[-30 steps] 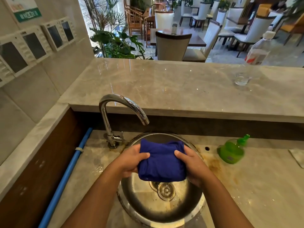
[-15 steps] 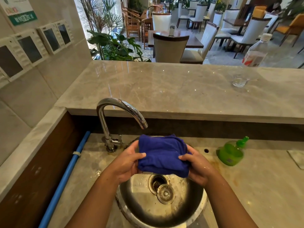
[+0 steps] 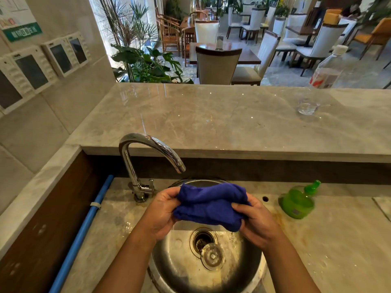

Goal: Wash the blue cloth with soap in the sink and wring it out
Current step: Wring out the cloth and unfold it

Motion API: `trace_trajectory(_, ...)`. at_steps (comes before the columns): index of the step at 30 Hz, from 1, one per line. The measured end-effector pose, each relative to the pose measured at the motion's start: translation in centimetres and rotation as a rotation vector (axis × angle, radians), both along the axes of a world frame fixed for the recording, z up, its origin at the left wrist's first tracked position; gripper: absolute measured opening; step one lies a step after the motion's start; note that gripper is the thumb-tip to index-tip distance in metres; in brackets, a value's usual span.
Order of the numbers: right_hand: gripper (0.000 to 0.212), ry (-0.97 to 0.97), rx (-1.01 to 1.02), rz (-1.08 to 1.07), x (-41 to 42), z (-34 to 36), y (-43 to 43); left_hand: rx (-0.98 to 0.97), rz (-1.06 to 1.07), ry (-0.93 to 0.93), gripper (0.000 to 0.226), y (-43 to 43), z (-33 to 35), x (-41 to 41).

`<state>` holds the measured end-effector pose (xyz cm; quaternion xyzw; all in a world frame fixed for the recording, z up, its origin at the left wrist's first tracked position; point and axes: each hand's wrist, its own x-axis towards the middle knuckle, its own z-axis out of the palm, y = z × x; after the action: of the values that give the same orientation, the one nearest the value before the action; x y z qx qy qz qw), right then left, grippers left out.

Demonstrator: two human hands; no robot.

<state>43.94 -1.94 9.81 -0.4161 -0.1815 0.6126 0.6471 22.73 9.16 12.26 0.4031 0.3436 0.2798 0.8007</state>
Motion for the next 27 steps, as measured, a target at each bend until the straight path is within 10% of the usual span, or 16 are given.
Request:
trace_trajectory(9, 0.040, -0.544, 0.066, -0.026, 0.5, 0.0, 0.8, -0.054, -0.044, -0.008, 0.023, 0.5, -0.9, 0.3)
trace_trajectory(19, 0.051, 0.152, -0.004, 0.170, 2.5, -4.5, -1.9, 0.878, -0.473, 0.610, 0.023, -1.8, 5.0, 3.7)
trace_trajectory(27, 0.057, -0.706, 0.102, 0.547, 2.1, 4.5, 0.5, 1.008, -0.690, 0.646, 0.048, -0.3, 11.7, 5.2)
